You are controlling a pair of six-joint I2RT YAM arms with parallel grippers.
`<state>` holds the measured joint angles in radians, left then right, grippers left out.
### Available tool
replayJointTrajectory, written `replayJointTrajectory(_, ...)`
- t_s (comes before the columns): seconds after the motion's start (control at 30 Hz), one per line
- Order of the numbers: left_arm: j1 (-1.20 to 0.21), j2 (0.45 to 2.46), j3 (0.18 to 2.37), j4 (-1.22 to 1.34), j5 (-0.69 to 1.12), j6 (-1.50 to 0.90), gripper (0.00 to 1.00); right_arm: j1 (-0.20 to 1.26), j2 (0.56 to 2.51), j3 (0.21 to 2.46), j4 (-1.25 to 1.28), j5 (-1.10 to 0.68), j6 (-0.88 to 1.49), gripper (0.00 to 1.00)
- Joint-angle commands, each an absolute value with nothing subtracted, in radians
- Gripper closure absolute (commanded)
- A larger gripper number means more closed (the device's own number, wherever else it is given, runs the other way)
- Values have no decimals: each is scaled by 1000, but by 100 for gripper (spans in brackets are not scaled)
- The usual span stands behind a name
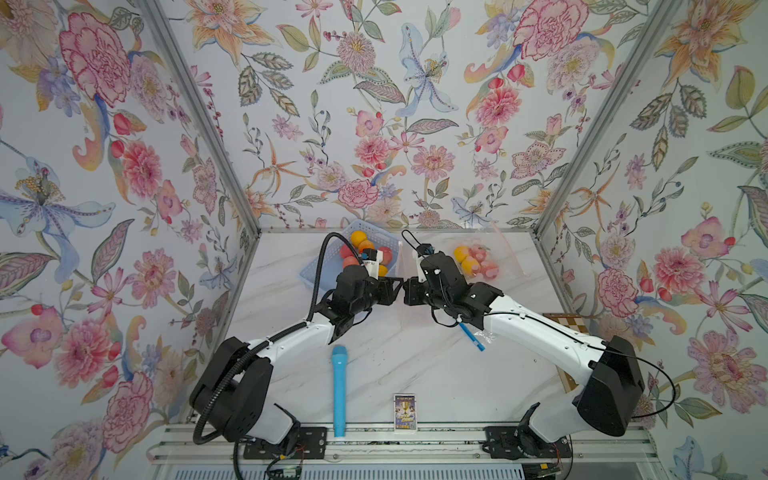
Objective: Place the peach in a zip-top bag and seal the zipper
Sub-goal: Open the zipper food storage bag.
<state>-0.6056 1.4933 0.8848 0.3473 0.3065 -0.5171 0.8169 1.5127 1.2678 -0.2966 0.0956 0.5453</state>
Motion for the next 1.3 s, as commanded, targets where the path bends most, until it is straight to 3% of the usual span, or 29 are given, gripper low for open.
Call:
replayJointTrajectory(0.0,-618,1509,920,321,265,-499,75,829,1527,1315,-327,168,515,100)
replayJointTrajectory(0.2,-623,1477,903,248,123,-491,91,837,1547,1389,-455,394,537,100)
replayJointTrajectory(0.5,-620,1435,871,164,-11,-488,90,839,1581,1513,-689,679,566,100)
replayJointTrajectory(0.73,-620,1512,924,172,166,-460,89,826,1613,1544,-744,619,592,100)
replayJointTrajectory(0.83,-619,1536,925,209,227,-483,73,818,1638,1550,-745,588,592,100)
replayJointTrajectory(0.93,-615,1534,932,214,240,-477,44,815,1662,1567,-745,555,585,100)
replayJointTrajectory(1.1,-604,1486,957,182,264,-427,12,802,1703,1597,-750,518,573,100)
replayJointTrajectory(1.27,-576,1397,955,109,198,-389,4,791,1728,1618,-750,499,564,100)
